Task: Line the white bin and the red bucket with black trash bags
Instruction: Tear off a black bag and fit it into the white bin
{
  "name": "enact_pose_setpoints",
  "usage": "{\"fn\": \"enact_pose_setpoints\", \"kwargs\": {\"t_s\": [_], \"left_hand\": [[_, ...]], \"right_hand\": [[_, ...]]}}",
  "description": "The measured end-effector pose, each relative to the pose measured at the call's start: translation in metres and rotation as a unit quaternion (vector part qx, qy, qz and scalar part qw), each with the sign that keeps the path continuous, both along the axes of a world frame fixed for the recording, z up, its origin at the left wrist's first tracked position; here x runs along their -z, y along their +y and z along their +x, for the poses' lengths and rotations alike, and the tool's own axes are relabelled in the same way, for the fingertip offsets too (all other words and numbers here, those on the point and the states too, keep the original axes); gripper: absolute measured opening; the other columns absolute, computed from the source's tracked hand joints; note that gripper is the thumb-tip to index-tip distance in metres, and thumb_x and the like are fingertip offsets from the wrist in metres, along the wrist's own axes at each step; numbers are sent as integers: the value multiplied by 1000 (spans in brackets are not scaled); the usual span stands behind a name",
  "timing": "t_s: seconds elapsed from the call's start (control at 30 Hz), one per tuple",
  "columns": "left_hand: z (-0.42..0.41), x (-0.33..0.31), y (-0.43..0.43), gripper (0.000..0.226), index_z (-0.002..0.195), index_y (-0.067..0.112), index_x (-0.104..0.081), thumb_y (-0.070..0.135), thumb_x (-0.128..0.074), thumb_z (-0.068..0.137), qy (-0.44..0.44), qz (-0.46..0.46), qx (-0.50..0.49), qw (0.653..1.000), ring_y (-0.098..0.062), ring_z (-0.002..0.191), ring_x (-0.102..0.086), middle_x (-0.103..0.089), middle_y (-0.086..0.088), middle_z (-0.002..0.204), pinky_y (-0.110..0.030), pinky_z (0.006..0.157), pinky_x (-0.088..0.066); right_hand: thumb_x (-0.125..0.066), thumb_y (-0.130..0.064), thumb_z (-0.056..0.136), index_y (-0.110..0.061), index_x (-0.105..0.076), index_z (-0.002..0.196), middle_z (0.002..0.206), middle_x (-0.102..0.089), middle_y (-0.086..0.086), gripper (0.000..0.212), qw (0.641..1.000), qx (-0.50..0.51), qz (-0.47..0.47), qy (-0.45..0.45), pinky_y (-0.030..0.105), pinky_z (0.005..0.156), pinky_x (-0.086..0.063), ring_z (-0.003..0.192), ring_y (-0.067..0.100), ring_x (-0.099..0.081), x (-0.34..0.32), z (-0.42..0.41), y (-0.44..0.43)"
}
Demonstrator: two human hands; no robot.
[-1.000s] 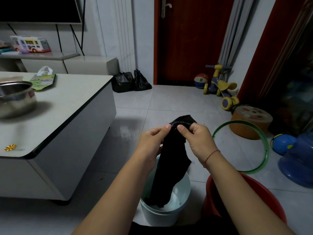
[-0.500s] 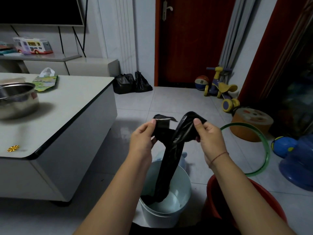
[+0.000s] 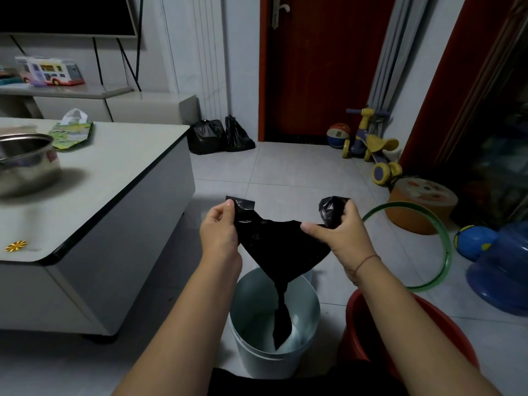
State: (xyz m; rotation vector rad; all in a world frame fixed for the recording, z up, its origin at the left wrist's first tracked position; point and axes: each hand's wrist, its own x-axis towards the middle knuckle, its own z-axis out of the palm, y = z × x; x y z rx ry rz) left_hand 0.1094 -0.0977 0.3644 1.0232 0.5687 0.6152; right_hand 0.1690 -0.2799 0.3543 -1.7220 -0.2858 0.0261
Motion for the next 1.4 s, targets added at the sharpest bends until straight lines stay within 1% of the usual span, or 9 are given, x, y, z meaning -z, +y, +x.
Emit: {"fn": "enact_pose_setpoints", "kwargs": {"t_s": [0.13,0.37,0.53,0.73,0.9,1.13,1.23,1.33,1.4], "left_hand": [[1,0,0,23,74,20,-59,22,-54,97,20,31,-40,999,-16,69,-54,-58,0,72,-32,71,-49],[1,6,14,26,72,23,-55,22,-52,97,37,117,-143,982,-11,67,-52,-57,3,74,-26,68,-45],[1,7,14,24,74,24,-55,23,-50,98,29,177,-184,966,-4,65,-49,-55,8,73,-13,59,-41],[-1,0,7,17,84,15,-56,21,-50,99,25,243,-214,946,-2,59,-46,-50,11,69,-5,53,-37],[-3,2,9,18,86,13,-56,23,-50,99,46,275,-214,936,-4,63,-47,-51,12,70,-10,56,-36],[-8,8,13,50,118,9,-48,48,-57,89,163,360,-174,902,-20,109,-47,-50,-5,114,-43,101,-35],[-6,-3,6,39,109,11,-64,44,-55,91,90,495,-34,863,-20,114,-50,-59,-5,116,-40,102,-38],[-11,-6,-14,32,104,16,-72,41,-55,93,70,444,253,857,-5,93,-65,-73,1,100,-24,85,-49],[-14,0,-23,26,100,20,-73,40,-58,92,92,389,352,846,-1,78,-68,-74,7,88,-18,76,-52]], "right_hand": [[-76,-5,71,-17,-49,107,106,-62,7,46,998,14,-33,-46,39,82,-56,97,23,-62,5,4,3],[-77,-16,75,-19,-71,76,86,-75,3,7,998,13,54,11,32,81,-55,86,19,-69,11,10,-4],[-62,-31,89,-13,-70,76,86,-73,10,24,989,28,123,77,42,86,-54,91,29,-68,9,12,1],[-59,-35,92,-21,-68,73,65,-71,-7,25,979,117,150,72,21,56,-55,69,12,-69,8,6,14],[-51,-45,94,13,-56,99,106,-57,37,59,984,150,93,26,59,87,-49,101,50,-54,1,-1,13],[-36,-53,96,15,-48,112,120,-49,39,71,988,143,51,6,58,95,-43,112,50,-48,-4,1,8],[-36,-53,96,13,-48,118,121,-50,36,71,989,138,49,16,53,93,-47,112,45,-50,-4,2,7],[-37,-54,95,-5,-59,124,107,-65,3,61,991,115,63,18,12,73,-51,101,12,-60,-3,3,8],[-37,-55,95,-12,-62,122,102,-68,-4,56,994,90,60,21,17,82,-50,103,13,-63,-3,3,8]]}}
